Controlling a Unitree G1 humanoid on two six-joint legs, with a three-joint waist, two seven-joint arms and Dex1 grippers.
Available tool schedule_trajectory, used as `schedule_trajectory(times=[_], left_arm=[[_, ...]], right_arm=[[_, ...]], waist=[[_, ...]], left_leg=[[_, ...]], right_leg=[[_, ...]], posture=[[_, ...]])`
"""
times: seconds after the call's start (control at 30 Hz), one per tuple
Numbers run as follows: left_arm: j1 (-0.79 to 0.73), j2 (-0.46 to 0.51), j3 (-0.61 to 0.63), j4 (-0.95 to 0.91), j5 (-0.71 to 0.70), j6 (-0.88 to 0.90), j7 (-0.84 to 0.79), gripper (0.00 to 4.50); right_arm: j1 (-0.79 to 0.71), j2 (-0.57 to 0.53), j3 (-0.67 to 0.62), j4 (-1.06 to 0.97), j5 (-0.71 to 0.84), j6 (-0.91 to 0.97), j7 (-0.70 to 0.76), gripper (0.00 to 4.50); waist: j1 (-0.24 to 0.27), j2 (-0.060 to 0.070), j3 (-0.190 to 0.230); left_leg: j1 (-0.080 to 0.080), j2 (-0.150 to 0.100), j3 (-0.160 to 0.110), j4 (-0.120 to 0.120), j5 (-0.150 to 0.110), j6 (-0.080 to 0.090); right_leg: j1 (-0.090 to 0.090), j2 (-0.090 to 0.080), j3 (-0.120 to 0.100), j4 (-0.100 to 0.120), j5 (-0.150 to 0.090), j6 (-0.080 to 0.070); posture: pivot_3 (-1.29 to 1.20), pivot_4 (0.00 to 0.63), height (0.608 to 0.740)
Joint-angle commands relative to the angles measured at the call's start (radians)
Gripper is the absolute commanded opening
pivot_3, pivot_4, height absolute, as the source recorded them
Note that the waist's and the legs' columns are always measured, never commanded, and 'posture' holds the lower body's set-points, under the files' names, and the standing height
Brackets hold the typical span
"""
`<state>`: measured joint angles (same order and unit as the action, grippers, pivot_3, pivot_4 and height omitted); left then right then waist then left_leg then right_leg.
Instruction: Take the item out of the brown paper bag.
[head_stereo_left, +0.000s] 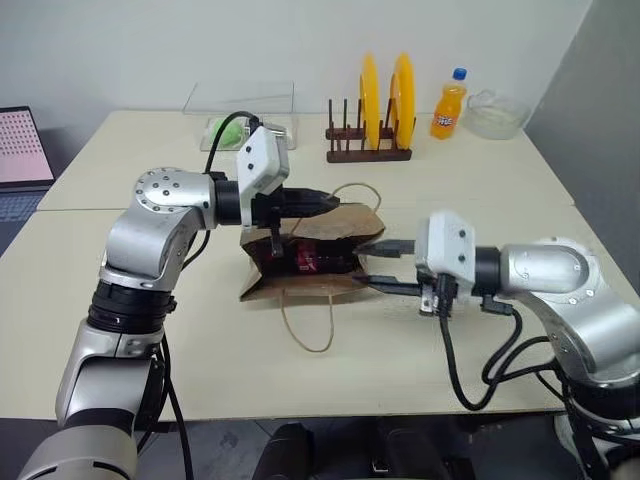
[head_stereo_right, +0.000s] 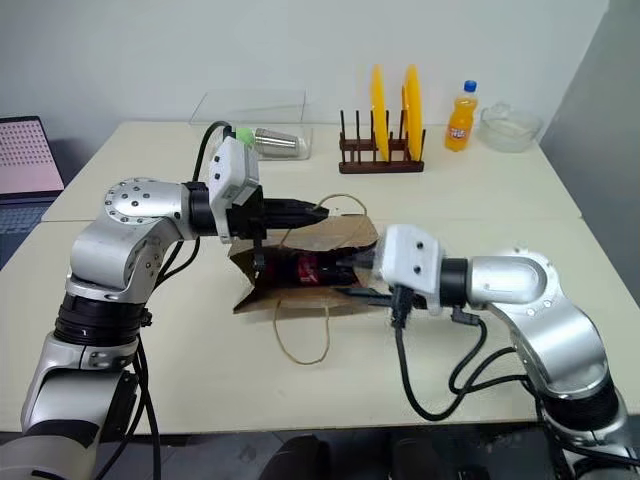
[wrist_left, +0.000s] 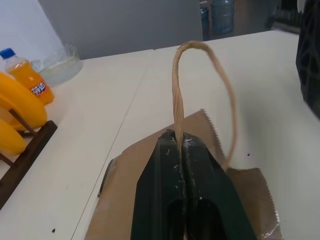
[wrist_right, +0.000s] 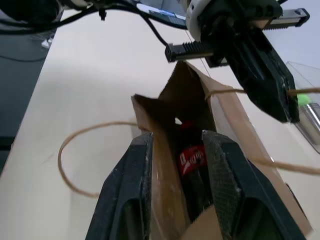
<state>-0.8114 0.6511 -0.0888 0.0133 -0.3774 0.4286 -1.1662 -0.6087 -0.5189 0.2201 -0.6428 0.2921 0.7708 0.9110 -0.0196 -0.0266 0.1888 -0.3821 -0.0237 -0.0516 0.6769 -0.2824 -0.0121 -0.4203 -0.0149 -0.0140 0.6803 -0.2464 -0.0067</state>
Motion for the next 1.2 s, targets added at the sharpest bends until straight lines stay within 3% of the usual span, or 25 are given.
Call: schedule_trajectory(times=[0.03,0.23,0.5,0.9,1.03,1.13,1.2], left_arm=[[-0.03,-0.005,0.019,0.002,-0.005,-0.015,0.003,0.0],[-0.072,-0.011,0.024,0.07,0.013,-0.054,0.001,0.0],[-0.081,-0.011,0.022,0.091,0.016,-0.078,-0.002,0.0],[-0.087,-0.013,0.024,0.1,0.019,-0.093,-0.003,0.0],[-0.094,-0.01,0.03,0.105,0.018,-0.092,-0.003,0.0],[-0.097,-0.008,0.031,0.106,0.017,-0.094,-0.002,0.0],[-0.098,-0.007,0.033,0.103,0.016,-0.094,-0.003,0.0]], right_arm=[[-0.071,0.058,0.119,0.025,-0.028,0.027,-0.062,1.59],[-0.221,0.178,0.246,0.247,-0.085,0.034,-0.113,1.59],[-0.252,0.276,0.362,0.393,-0.198,0.017,-0.198,1.59],[-0.243,0.286,0.461,0.477,-0.385,-0.012,-0.274,1.59],[-0.236,0.288,0.456,0.481,-0.431,-0.028,-0.303,2.48],[-0.24,0.279,0.465,0.511,-0.472,-0.055,-0.315,3.53],[-0.241,0.268,0.473,0.529,-0.493,-0.072,-0.307,3.53]], waist=[[-0.003,0.0,0.0],[-0.004,0.0,0.0],[-0.008,0.0,0.0],[-0.009,0.0,0.0],[-0.009,0.0,0.0],[-0.009,0.0,0.0],[-0.009,0.0,0.0]], left_leg=[[-0.001,0.0,0.0,0.0,0.0,0.0],[-0.002,-0.002,0.0,0.001,0.0,0.0],[-0.002,-0.002,0.001,0.0,0.0,0.0],[-0.002,-0.002,0.0,0.0,0.0,0.0],[-0.002,-0.002,0.0,0.0,0.0,0.0],[-0.002,-0.002,0.0,0.0,0.0,0.0],[-0.002,-0.002,0.001,0.0,0.0,0.0]], right_leg=[[-0.001,0.0,0.0,0.0,0.002,-0.004],[-0.001,-0.002,0.0,-0.001,0.002,-0.004],[-0.002,-0.002,0.0,0.0,0.003,-0.004],[-0.002,-0.002,0.0,0.0,0.003,-0.004],[-0.002,-0.002,0.0,0.0,0.003,-0.004],[-0.002,-0.002,0.0,0.0,0.003,-0.004],[-0.002,-0.002,0.0,0.0,0.003,-0.004]], posture=[[0.0,0.15,0.74],[0.0,0.15,0.74],[0.0,0.15,0.74],[0.0,0.15,0.74],[0.0,0.15,0.74],[0.0,0.15,0.74],[0.0,0.15,0.74]])
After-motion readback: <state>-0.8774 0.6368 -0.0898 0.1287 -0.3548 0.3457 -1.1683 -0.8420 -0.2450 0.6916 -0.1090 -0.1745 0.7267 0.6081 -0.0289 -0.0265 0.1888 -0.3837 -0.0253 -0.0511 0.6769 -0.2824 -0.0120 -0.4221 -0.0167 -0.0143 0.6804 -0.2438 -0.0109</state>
